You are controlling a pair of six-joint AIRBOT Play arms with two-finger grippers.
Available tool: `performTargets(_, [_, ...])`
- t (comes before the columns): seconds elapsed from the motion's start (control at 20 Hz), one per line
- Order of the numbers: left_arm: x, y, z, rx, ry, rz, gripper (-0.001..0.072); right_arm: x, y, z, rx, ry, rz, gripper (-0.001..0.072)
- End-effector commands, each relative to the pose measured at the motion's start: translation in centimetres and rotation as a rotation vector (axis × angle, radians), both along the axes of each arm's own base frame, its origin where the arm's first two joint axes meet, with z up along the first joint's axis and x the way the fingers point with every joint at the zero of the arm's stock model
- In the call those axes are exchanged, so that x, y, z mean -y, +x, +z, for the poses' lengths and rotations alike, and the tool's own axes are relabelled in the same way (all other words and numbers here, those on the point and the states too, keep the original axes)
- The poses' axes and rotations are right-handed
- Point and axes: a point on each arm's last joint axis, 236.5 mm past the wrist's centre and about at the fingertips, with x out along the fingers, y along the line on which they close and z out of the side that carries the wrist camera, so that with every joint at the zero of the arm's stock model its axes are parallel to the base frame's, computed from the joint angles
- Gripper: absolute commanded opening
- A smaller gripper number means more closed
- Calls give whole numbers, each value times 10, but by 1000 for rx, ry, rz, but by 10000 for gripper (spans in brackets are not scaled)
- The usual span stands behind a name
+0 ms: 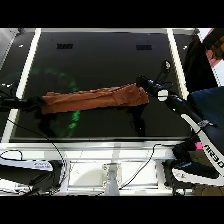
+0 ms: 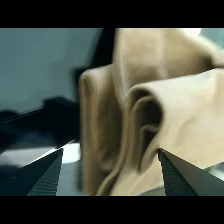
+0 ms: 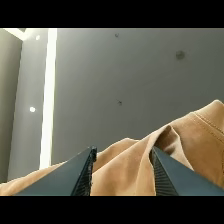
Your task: Fold the clothes and pants, and hang the long-sleeved shirts on hangers.
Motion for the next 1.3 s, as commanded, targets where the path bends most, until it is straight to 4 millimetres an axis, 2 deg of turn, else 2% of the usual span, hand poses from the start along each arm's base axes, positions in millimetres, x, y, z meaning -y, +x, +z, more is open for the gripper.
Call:
performTargets(0.0, [15, 9, -5, 26, -78, 0, 700, 0, 0, 1, 2, 1, 0, 409])
performTargets(0.3, [41, 8, -16, -13, -131, -54, 697, 0, 0, 1, 1, 2, 0, 409])
performTargets(0.35, [45, 9, -16, -6, -125, -74, 666, 0, 0, 1, 1, 2, -1, 409])
performTargets(0.45, [54, 12, -15, 12, -122, -113, 431, 0, 0, 1, 1, 2, -1, 409])
performTargets(0.5, [59, 14, -14, 28, -121, -135, 276, 0, 0, 1, 1, 2, -1, 409])
performTargets(0.6, [64, 18, -12, 62, -116, -171, 19, 0, 0, 1, 1, 2, -1, 408])
performTargets(0.8, [75, 30, 6, 123, -177, -152, 22, -5, -6, 2, -21, 6, 22, 403])
performTargets(0.95, [83, 35, 38, 172, -199, -198, 21, -22, -14, 20, -62, 25, 95, 189])
performTargets(1.0, [85, 37, 50, 190, -196, -212, 21, -31, -14, 29, -57, 23, 128, 51])
performTargets(1.05, [87, 39, 64, 201, -189, -206, 21, -42, -12, 41, -28, 8, 166, 13])
performTargets(1.15, [95, 40, 89, 222, -183, -200, 21, -69, -8, 65, 37, 3, 220, 12])
performTargets(1.25, [111, 34, 115, 245, -182, -235, 21, -99, -8, 76, 56, 13, 275, 12])
